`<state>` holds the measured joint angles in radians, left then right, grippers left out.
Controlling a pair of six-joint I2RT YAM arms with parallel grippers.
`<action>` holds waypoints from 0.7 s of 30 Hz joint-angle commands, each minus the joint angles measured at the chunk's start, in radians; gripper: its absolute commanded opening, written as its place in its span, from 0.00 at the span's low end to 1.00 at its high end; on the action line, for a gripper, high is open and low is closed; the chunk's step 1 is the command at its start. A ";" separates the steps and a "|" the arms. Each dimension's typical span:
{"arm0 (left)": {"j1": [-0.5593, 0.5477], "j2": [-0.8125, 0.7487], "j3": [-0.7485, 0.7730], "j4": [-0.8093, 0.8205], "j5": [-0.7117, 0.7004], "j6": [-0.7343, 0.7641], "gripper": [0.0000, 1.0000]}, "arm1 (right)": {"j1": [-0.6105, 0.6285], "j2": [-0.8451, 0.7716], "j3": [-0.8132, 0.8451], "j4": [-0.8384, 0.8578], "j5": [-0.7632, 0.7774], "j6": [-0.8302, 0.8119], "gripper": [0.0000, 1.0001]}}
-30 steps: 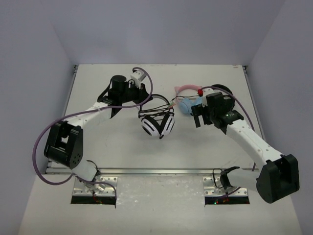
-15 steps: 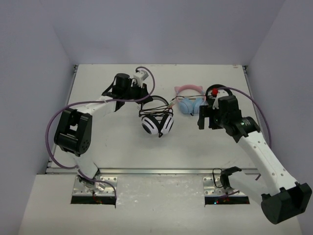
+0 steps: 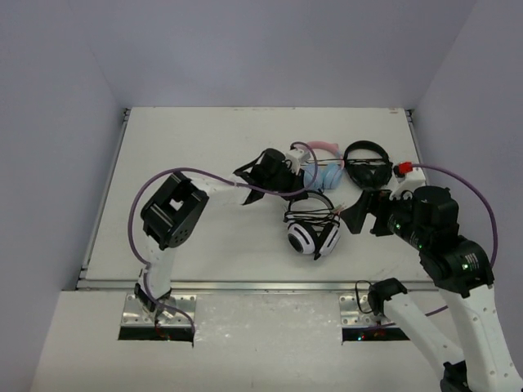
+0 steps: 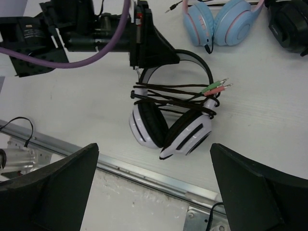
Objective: Wrap the headphones
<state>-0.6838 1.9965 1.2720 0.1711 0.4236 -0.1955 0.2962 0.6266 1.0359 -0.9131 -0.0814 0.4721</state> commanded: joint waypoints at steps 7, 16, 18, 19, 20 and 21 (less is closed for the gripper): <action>-0.089 0.176 0.207 0.126 -0.026 -0.157 0.03 | -0.003 -0.054 -0.016 -0.099 -0.054 -0.003 0.99; -0.108 0.246 0.257 0.068 -0.051 -0.144 0.19 | -0.003 -0.093 -0.042 -0.099 -0.080 -0.020 0.99; -0.109 0.237 0.241 0.065 -0.069 -0.143 0.25 | -0.003 -0.093 -0.045 -0.098 -0.084 -0.021 0.99; -0.109 0.220 0.233 0.065 -0.075 -0.140 0.26 | -0.003 -0.093 -0.048 -0.095 -0.086 -0.026 0.99; -0.109 0.208 0.215 0.068 -0.083 -0.143 0.31 | -0.003 -0.091 -0.051 -0.092 -0.086 -0.026 0.99; -0.109 0.196 0.205 0.070 -0.094 -0.144 0.34 | -0.003 -0.091 -0.053 -0.090 -0.086 -0.026 0.99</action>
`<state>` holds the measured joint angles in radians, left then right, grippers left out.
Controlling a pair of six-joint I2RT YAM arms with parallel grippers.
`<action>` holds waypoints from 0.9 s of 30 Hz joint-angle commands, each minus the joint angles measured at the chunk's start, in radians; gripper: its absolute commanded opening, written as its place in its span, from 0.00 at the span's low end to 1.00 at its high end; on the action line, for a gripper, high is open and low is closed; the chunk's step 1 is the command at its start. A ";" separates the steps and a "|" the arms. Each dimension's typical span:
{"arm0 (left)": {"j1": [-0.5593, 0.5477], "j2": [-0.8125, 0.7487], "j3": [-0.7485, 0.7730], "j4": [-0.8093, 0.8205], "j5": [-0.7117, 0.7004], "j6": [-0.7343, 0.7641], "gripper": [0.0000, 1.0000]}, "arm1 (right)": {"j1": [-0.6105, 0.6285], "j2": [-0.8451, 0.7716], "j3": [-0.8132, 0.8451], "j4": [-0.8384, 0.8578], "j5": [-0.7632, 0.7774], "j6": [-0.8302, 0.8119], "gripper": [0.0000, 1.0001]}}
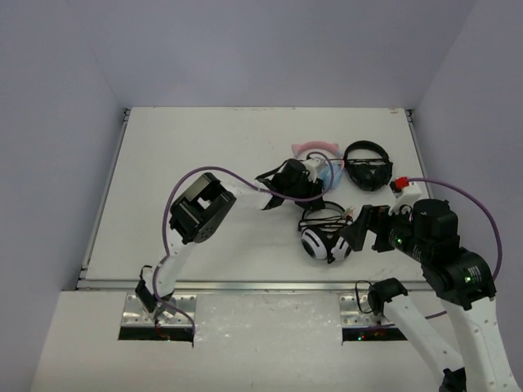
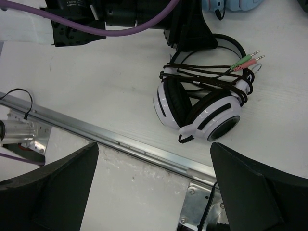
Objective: Wrap the headphones
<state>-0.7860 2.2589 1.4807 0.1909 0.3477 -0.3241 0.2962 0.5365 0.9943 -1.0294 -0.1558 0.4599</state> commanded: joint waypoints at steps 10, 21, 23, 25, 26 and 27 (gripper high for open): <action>-0.013 -0.315 -0.109 0.056 -0.225 -0.047 1.00 | -0.003 -0.001 -0.063 0.089 -0.033 -0.021 0.99; 0.014 -0.875 -0.288 -0.459 -1.114 -0.182 1.00 | -0.003 0.003 0.001 0.043 0.321 -0.171 0.99; 0.066 -1.060 -0.417 -0.527 -1.135 -0.173 1.00 | 0.007 -0.007 0.030 0.028 0.378 -0.187 0.99; 0.135 -1.251 -0.532 -0.608 -1.156 -0.168 1.00 | 0.014 -0.026 0.053 0.013 0.378 -0.205 0.99; 0.149 -1.318 -0.565 -0.631 -1.174 -0.141 1.00 | 0.015 -0.030 0.064 0.003 0.389 -0.210 0.99; 0.152 -1.376 -0.588 -0.693 -1.200 -0.135 1.00 | 0.015 -0.041 0.075 -0.007 0.395 -0.211 0.99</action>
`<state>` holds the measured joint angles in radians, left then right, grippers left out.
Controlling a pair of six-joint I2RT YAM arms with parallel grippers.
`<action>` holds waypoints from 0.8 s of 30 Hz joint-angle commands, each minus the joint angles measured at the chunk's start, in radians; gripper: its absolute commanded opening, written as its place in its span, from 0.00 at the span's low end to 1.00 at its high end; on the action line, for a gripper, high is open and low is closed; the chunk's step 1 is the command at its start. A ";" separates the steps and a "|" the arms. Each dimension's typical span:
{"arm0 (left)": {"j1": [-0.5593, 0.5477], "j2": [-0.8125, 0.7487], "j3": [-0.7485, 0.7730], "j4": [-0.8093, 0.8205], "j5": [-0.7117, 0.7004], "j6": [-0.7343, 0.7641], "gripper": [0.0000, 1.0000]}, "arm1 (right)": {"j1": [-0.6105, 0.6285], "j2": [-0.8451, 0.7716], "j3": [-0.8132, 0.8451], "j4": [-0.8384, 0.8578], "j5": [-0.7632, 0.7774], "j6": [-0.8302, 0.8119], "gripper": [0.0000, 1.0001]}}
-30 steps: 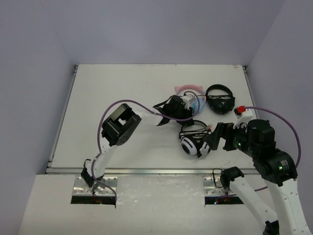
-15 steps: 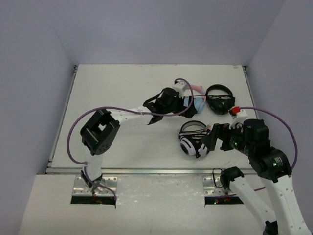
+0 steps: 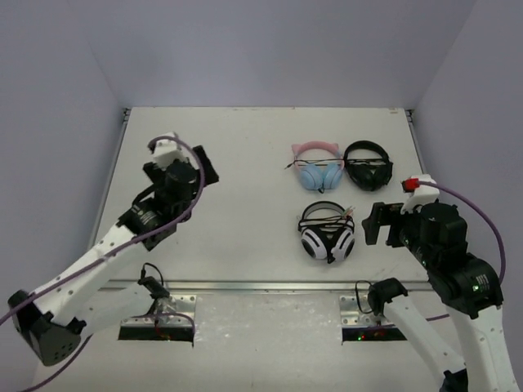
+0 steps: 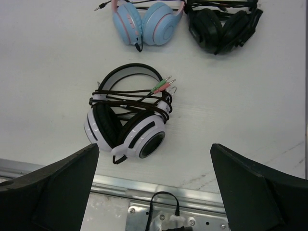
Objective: Wrap the headphones
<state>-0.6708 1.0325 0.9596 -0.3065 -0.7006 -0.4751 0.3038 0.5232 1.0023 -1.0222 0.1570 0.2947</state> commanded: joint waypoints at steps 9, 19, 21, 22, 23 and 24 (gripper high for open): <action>-0.013 -0.535 -0.047 -0.388 -0.293 0.112 1.00 | 0.029 -0.164 0.136 -0.134 0.148 -0.075 0.99; 0.011 -0.704 -0.170 -0.296 -0.206 0.118 1.00 | 0.049 -0.236 0.081 -0.142 0.197 -0.078 0.99; 0.013 -0.703 -0.171 -0.298 -0.197 0.119 1.00 | 0.050 -0.236 0.078 -0.136 0.202 -0.080 0.99; 0.014 -0.703 -0.171 -0.298 -0.197 0.118 1.00 | 0.049 -0.236 0.076 -0.136 0.208 -0.080 0.99; 0.019 -0.701 -0.171 -0.298 -0.195 0.118 1.00 | 0.049 -0.236 0.076 -0.133 0.208 -0.078 0.99; 0.020 -0.698 -0.171 -0.295 -0.191 0.121 1.00 | 0.049 -0.235 0.078 -0.131 0.208 -0.077 0.99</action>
<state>-0.6659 0.3321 0.7845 -0.6327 -0.9123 -0.3737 0.3485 0.2928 1.0855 -1.1866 0.3355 0.2287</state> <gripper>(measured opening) 0.999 0.992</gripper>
